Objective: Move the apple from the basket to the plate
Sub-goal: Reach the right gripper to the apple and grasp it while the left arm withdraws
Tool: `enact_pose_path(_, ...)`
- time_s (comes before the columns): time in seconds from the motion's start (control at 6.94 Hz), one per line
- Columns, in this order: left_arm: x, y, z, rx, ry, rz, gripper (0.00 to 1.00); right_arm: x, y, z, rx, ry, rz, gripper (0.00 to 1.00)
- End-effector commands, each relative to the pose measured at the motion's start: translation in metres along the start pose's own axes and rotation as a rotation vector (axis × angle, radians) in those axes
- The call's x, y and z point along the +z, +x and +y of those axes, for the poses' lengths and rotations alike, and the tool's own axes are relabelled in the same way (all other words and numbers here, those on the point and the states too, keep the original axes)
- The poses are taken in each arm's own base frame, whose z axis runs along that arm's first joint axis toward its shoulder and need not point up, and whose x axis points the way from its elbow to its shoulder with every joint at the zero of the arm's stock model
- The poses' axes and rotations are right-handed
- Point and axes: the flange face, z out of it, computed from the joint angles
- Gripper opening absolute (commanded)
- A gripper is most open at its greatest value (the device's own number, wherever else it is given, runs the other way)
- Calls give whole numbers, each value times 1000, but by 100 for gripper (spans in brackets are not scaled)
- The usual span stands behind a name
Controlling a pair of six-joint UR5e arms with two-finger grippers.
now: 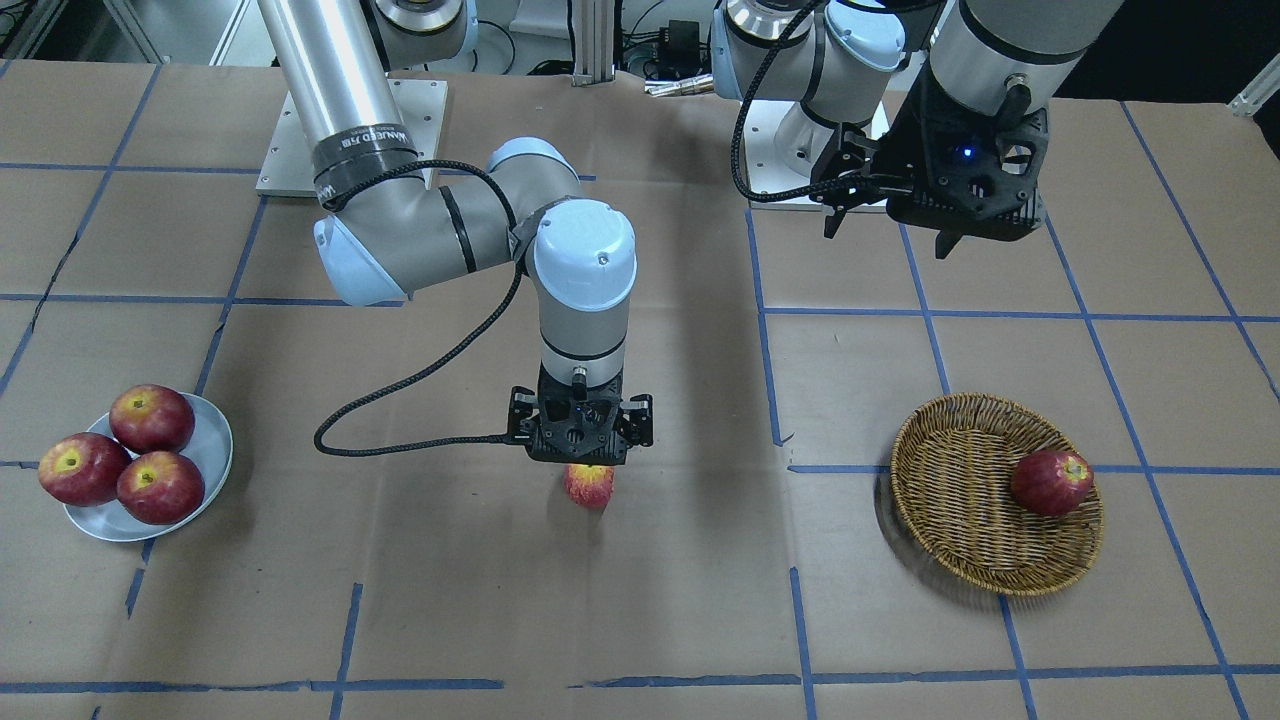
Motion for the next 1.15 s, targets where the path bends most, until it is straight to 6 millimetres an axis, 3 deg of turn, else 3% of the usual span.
enact_pose_path(0.0, 2, 0, 0, 0, -4, 1, 99, 38, -7, -1, -14, -2, -2, 100)
enact_pose_path(0.14, 3, -1, 0, -1, -6, 1, 99, 44, -8, 0, -15, -9, 0, 100)
enact_pose_path(0.72, 2, -1, 0, 0, -4, 1, 99, 36, -7, -1, -22, -6, -4, 54)
enact_pose_path(0.86, 3, -2, 0, -1, -6, 1, 99, 30, -7, -4, -18, 6, -8, 52)
enact_pose_path(1.01, 2, -1, 1, 0, -4, 0, 99, 8, -6, -8, -14, 35, -21, 52)
